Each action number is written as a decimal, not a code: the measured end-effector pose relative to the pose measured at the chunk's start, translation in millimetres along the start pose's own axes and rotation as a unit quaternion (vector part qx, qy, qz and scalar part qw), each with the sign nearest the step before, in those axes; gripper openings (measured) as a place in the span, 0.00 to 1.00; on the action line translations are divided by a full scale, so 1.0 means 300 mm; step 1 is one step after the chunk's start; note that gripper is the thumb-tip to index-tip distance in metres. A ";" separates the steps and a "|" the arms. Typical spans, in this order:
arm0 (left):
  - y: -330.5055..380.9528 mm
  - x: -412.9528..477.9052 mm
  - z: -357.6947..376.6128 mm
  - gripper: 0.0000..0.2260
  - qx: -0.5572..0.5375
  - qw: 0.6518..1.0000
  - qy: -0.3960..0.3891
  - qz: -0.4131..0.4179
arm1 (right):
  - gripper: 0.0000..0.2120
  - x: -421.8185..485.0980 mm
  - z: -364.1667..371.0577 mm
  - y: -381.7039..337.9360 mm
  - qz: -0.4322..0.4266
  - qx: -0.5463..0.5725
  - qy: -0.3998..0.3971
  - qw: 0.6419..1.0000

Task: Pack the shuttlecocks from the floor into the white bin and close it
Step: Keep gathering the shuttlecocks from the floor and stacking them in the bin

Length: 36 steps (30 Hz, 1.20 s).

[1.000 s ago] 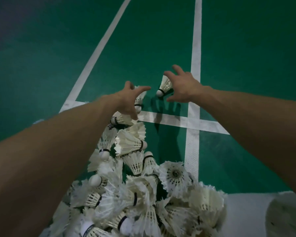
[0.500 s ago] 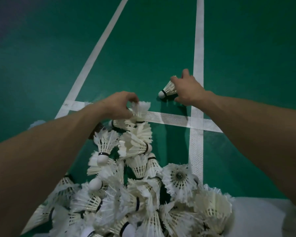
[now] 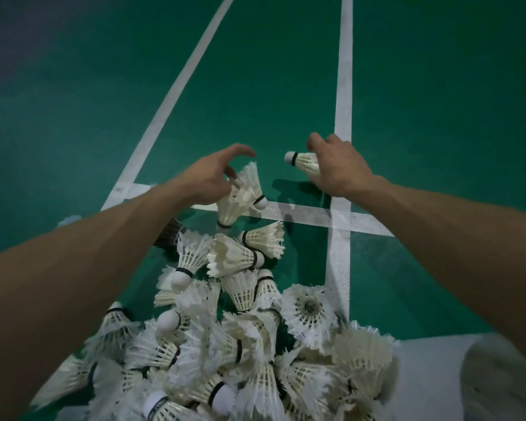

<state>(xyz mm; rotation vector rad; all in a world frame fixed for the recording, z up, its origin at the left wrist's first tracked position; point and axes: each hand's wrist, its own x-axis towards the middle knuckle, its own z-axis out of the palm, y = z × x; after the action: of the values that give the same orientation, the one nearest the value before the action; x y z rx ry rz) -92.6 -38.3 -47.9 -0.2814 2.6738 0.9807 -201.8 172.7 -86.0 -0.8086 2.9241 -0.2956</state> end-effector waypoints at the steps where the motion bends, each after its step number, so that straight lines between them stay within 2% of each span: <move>1: 0.019 -0.004 -0.003 0.28 0.002 1.000 0.001 0.007 | 0.23 -0.014 -0.027 0.000 0.004 0.023 0.001 1.000; 3: 0.069 -0.017 -0.001 0.21 0.013 1.000 -0.005 0.014 | 0.23 -0.051 -0.089 0.012 -0.002 0.056 -0.001 0.998; 9: 0.239 -0.092 0.011 0.12 -0.002 0.999 0.035 0.038 | 0.22 -0.229 -0.292 0.081 -0.020 0.068 0.016 0.997; 13: 0.358 -0.190 -0.005 0.15 -0.066 0.994 0.028 0.078 | 0.24 -0.389 -0.439 0.120 -0.009 0.081 0.030 0.996; 17: 0.505 -0.320 0.001 0.19 -0.145 0.982 -0.013 0.120 | 0.27 -0.578 -0.566 0.153 -0.001 0.071 0.045 0.996; 22: 0.660 -0.459 0.047 0.21 -0.180 0.966 -0.041 0.181 | 0.22 -0.814 -0.656 0.193 0.053 0.070 0.050 0.995; 26: 0.763 -0.541 0.143 0.20 -0.219 0.952 -0.089 0.195 | 0.23 -0.997 -0.675 0.228 0.069 0.061 0.037 0.995; 31: 0.814 -0.634 0.282 0.20 -0.148 0.953 -0.141 0.225 | 0.25 -1.206 -0.626 0.273 0.087 0.049 -0.013 0.995; 36: 0.821 -0.700 0.355 0.19 -0.076 0.959 -0.156 0.224 | 0.28 -1.361 -0.531 0.301 0.112 0.050 -0.062 0.991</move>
<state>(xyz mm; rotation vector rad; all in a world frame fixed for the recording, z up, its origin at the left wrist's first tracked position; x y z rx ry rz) 58.1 234.4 90.2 0.4391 2.4148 1.2404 80.0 485.2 66.1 -0.4618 2.8224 -0.3567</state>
